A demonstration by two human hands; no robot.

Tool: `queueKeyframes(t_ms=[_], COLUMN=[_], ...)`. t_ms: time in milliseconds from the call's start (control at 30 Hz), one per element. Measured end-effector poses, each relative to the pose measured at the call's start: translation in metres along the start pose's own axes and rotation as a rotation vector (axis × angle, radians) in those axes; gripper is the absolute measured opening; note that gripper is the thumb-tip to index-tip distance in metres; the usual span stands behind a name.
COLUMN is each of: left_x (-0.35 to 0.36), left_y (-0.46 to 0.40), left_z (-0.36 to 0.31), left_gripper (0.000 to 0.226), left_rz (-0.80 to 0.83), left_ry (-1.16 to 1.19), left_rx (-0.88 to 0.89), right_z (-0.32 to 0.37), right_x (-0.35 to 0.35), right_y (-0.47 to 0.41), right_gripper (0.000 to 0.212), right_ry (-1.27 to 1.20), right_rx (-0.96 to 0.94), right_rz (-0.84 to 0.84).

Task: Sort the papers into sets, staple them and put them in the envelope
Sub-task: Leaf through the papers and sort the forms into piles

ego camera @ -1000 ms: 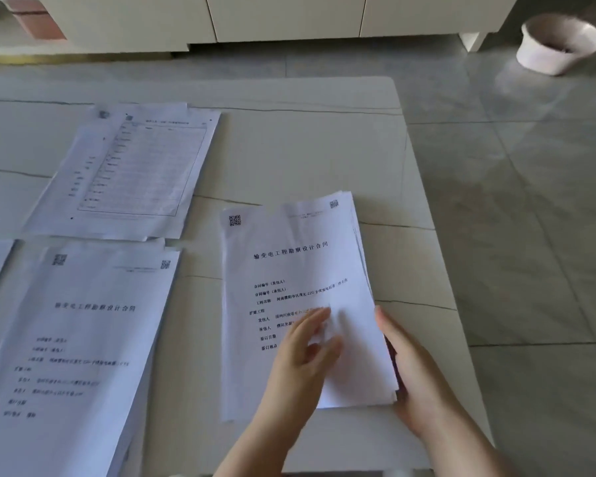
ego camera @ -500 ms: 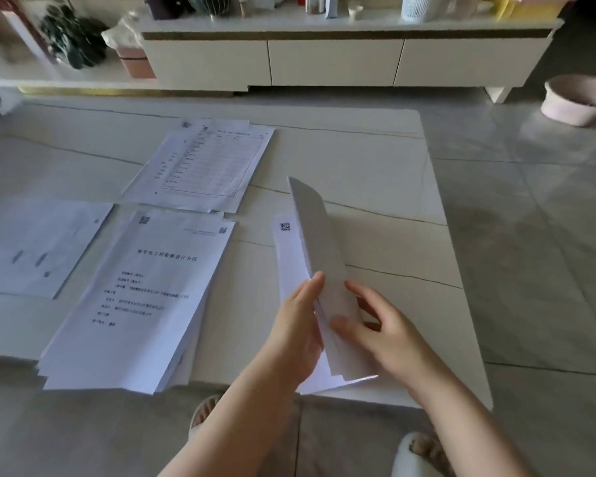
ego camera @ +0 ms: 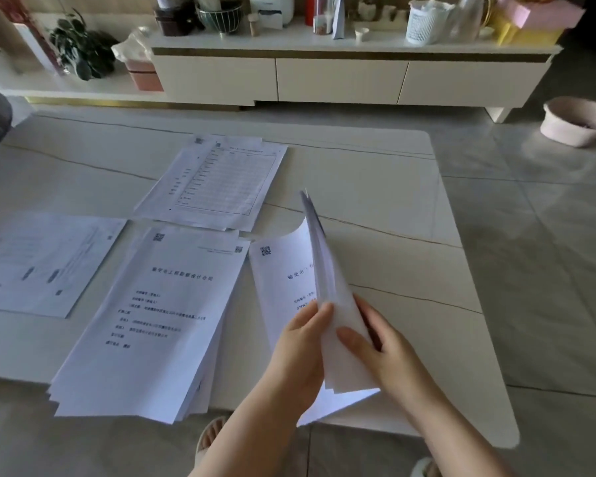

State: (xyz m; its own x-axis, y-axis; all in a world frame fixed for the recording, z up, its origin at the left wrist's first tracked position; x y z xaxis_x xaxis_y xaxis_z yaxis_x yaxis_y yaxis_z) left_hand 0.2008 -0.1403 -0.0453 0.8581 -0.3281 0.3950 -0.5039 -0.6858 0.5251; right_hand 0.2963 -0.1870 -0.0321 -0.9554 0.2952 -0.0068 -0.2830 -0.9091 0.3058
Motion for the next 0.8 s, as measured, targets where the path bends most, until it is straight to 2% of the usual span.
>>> queueKeyframes(t_ms=[100, 167, 300, 367, 467, 567, 700, 767, 800], left_x=[-0.003, -0.002, 0.003, 0.004, 0.0, -0.006, -0.011, -0.015, -0.015], left_y=[-0.004, -0.006, -0.005, -0.005, -0.004, -0.005, -0.005, -0.004, -0.003], left_z=[0.001, -0.001, -0.006, -0.005, -0.003, 0.002, 0.006, 0.004, 0.003], left_gripper=[0.025, 0.022, 0.041, 0.034, 0.008, 0.012, 0.015, 0.015, 0.015], left_rz=[-0.01, -0.015, 0.03, 0.015, -0.053, -0.083, -0.059, -0.064, -0.062], left_ry=[-0.054, -0.073, -0.104, -0.123, -0.167, -0.137, -0.081, -0.041, -0.023], left_rx=[-0.006, 0.012, 0.056, 0.067, 0.062, -0.005, -0.073, -0.088, -0.096], right_z=[0.002, 0.002, 0.0, -0.001, -0.009, -0.027, -0.03, -0.024, -0.019], right_x=[-0.004, -0.004, -0.001, -0.002, -0.01, -0.035, -0.072, -0.081, -0.086], right_y=[-0.001, 0.0, 0.002, 0.003, 0.003, -0.002, -0.005, -0.005, -0.005], right_gripper=[0.032, 0.027, 0.023, 0.023, 0.024, 0.025, 0.033, 0.043, 0.048], right_ry=[0.005, -0.002, -0.031, -0.067, -0.178, -0.287, -0.179, 0.027, 0.227], right_rx=[0.012, 0.034, 0.078, 0.096, 0.142, 0.242, 0.274, 0.244, 0.2], right_rz=[-0.018, -0.02, 0.008, 0.015, -0.026, -0.191, -0.359, -0.341, -0.339])
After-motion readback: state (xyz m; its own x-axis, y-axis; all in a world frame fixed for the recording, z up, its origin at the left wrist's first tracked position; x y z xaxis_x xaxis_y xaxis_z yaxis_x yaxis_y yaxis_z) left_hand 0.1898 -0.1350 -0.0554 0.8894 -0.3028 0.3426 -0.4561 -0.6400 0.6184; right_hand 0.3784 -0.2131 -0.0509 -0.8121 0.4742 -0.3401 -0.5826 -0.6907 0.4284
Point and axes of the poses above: each hand's wrist, its own y-axis away from the middle knuckle, its own x-axis out of the palm, z = x × y, the point moved 9 cm from there along -y, towards the middle knuckle, and after that the axes turned 5 degrees about -y, right-handed, at the moved point
